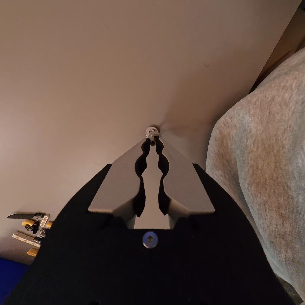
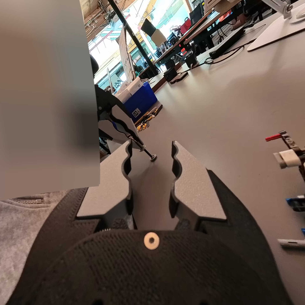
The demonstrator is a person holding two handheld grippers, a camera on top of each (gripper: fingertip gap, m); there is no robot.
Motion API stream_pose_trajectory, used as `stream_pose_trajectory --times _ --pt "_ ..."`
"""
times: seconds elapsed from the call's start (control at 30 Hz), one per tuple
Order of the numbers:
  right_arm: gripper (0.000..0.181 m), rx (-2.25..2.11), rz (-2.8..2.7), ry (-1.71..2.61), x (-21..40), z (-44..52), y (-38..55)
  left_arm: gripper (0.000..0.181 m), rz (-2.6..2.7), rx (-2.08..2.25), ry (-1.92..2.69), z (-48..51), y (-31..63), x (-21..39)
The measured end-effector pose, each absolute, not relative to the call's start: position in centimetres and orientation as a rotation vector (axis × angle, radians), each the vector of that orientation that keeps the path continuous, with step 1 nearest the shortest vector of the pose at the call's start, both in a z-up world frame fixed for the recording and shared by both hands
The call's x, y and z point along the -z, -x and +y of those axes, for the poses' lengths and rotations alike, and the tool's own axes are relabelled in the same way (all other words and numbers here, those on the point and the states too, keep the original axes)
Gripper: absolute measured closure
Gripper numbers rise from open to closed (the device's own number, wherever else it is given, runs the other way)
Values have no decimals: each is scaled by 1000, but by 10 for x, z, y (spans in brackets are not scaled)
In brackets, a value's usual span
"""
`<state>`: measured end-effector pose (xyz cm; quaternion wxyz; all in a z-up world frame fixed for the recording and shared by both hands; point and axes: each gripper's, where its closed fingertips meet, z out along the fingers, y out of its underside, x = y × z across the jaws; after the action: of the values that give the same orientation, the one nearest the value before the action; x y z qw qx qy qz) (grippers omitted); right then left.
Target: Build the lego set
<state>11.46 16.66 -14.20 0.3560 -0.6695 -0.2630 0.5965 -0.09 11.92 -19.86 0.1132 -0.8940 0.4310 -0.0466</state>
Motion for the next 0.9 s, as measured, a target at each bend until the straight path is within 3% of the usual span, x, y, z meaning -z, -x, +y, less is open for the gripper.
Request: stream_pose_trajectory --times 0.9 --pt "135 -1535 -679 1731 142 167 -115 173 1218 150 2663 118 1 202"
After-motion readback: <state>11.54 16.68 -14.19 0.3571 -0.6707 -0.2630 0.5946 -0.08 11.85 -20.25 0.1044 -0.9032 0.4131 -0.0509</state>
